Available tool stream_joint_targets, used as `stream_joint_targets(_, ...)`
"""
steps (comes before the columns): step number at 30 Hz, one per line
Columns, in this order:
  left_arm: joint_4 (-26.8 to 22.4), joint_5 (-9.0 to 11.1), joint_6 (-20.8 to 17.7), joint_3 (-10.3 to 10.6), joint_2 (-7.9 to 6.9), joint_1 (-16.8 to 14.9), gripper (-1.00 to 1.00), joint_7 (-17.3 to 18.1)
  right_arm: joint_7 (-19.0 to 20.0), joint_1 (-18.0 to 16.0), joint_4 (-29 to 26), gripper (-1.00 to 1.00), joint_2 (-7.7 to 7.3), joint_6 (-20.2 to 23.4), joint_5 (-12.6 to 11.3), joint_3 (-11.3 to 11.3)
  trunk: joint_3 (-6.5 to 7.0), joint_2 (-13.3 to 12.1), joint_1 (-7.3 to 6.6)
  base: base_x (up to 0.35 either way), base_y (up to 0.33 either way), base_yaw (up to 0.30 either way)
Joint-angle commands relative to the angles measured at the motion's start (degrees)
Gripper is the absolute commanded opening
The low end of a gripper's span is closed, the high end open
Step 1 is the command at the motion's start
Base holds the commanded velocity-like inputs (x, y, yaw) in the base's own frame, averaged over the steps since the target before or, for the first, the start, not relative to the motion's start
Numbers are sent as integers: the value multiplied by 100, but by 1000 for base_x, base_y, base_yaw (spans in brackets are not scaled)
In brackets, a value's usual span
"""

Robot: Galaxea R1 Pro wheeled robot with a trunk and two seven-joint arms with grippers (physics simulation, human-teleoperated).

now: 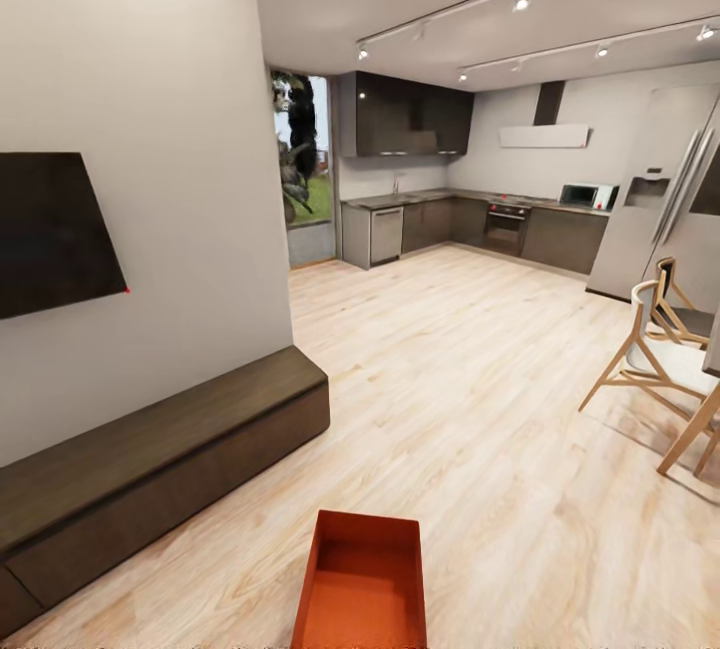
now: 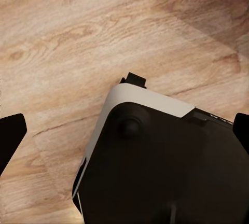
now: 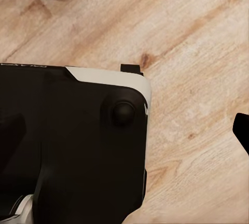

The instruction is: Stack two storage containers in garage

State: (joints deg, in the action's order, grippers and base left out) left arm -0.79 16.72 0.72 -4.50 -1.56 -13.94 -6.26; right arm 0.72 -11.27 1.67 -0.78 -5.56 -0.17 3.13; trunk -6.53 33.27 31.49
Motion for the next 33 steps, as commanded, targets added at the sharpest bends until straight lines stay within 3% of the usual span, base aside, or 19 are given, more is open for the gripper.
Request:
stream_joint_targets(1, -7, 1, 7, -38, 0, -3, 100, -7, 7, -8, 18, 100, -1, -33, -2, 30, -19, 9, 2, 0, 0, 0)
stream_joint_targets(33, -9, 2, 7, -22, 6, -3, 100, -7, 15, -10, 18, 100, 8, -33, 8, 32, -313, 9, 2, 0, 0, 0)
